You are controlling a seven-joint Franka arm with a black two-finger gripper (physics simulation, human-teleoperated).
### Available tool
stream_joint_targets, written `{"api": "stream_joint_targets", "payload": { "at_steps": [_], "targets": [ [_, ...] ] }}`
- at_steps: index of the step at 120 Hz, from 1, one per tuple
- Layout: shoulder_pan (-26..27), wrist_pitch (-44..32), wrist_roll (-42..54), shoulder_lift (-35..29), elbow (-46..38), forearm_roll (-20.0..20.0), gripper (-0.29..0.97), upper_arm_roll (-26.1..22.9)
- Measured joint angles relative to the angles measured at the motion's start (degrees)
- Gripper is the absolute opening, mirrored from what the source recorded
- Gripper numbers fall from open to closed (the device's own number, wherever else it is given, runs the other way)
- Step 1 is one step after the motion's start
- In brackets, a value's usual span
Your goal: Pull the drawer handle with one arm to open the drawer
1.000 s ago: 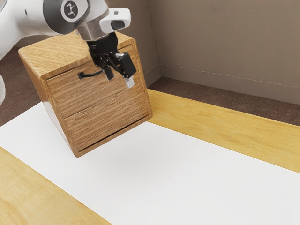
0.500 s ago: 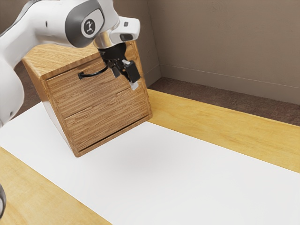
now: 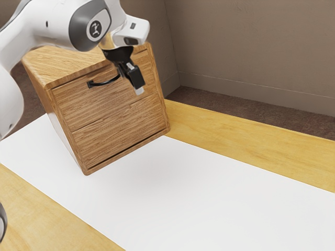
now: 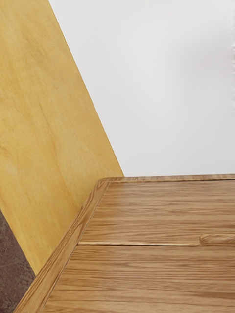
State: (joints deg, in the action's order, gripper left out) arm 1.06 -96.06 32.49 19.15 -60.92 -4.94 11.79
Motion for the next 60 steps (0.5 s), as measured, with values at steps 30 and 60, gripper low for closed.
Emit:
{"api": "stream_joint_targets", "payload": {
  "at_steps": [30, 60],
  "targets": [
    [0.1, -0.3, 3.9, 1.4, 1.0, -0.9, 0.68, 1.8],
    [0.0, -0.3, 6.3, 1.5, 1.0, -0.9, 0.68, 3.4]
  ]
}}
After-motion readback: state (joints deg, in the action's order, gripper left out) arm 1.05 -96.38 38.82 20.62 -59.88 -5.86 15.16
